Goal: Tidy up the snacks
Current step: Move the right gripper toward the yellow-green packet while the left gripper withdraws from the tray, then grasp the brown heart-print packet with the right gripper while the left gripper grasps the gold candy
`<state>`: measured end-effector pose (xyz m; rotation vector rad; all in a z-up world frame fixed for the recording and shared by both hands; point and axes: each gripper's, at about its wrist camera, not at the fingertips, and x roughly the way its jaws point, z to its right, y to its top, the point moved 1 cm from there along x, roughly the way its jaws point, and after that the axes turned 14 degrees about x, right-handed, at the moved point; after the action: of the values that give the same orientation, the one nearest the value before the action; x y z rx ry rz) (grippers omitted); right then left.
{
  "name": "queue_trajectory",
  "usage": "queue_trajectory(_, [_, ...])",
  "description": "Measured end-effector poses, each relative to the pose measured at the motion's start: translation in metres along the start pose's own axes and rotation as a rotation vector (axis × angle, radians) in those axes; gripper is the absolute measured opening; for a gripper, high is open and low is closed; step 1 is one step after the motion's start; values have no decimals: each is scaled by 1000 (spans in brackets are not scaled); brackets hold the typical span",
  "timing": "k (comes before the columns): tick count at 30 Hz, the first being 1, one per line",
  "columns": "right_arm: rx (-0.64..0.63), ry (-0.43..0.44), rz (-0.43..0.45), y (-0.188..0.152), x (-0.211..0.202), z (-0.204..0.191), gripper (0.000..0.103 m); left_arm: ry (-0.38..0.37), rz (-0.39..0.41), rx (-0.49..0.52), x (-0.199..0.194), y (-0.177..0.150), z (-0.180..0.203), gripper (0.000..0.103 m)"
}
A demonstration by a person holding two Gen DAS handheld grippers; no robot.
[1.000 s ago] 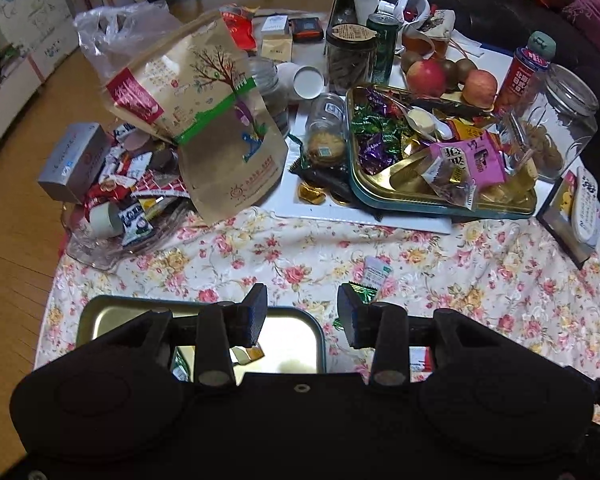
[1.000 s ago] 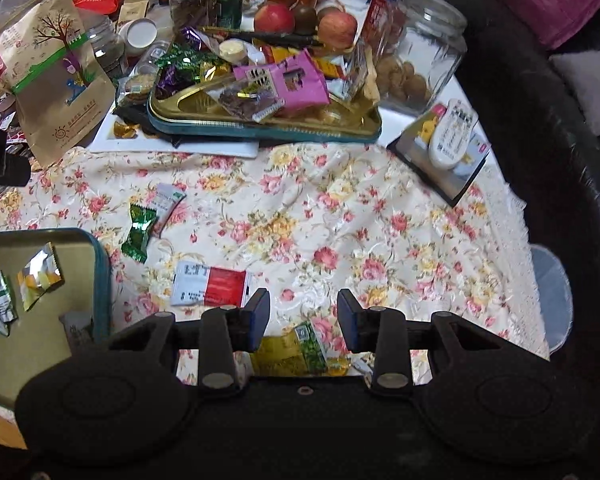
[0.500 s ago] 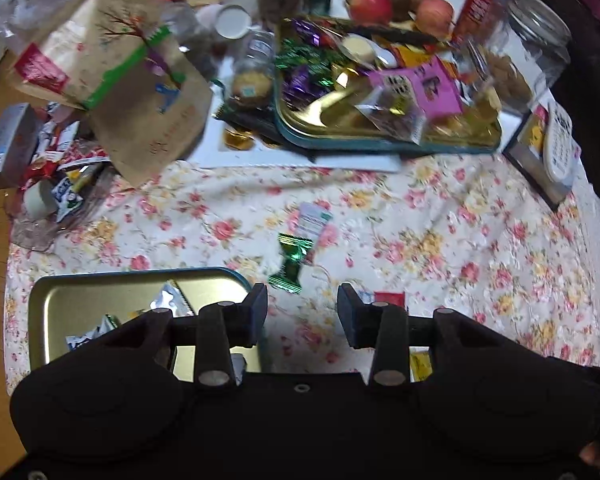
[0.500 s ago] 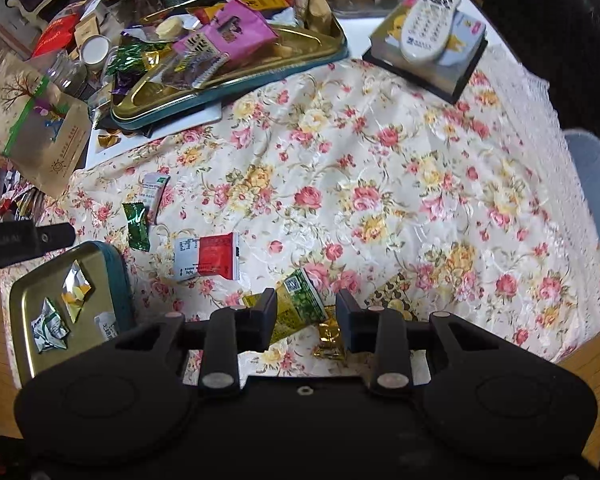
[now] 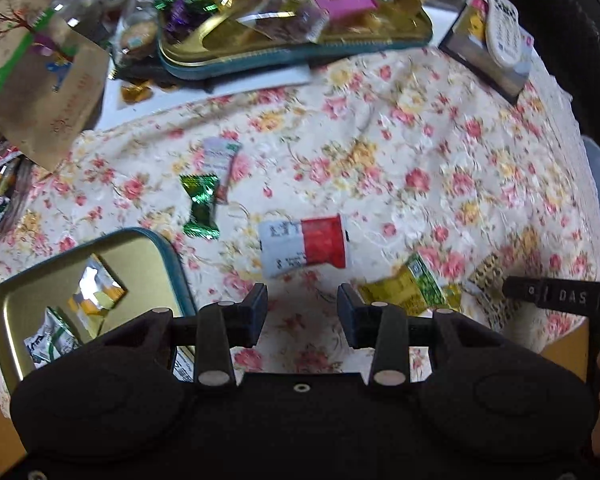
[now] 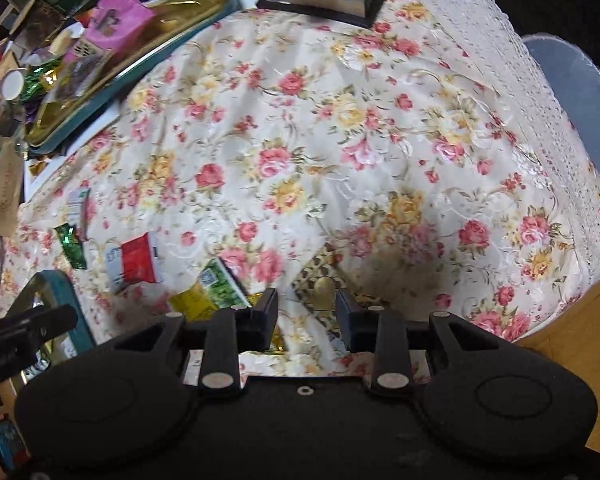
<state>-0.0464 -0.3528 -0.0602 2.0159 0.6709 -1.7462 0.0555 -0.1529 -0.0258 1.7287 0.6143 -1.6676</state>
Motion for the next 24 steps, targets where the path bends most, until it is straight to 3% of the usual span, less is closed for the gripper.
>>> queue_trajectory(5, [-39, -16, -28, -4, 12, 3, 35, 9, -24, -2, 6, -1, -3, 48])
queue_trajectory(16, [-255, -111, 78, -23, 34, -14, 38, -7, -32, -18, 7, -1, -8, 48])
queue_trajectory(24, [-312, -153, 116, -34, 37, -24, 42, -14, -39, -43, 9, -2, -13, 48])
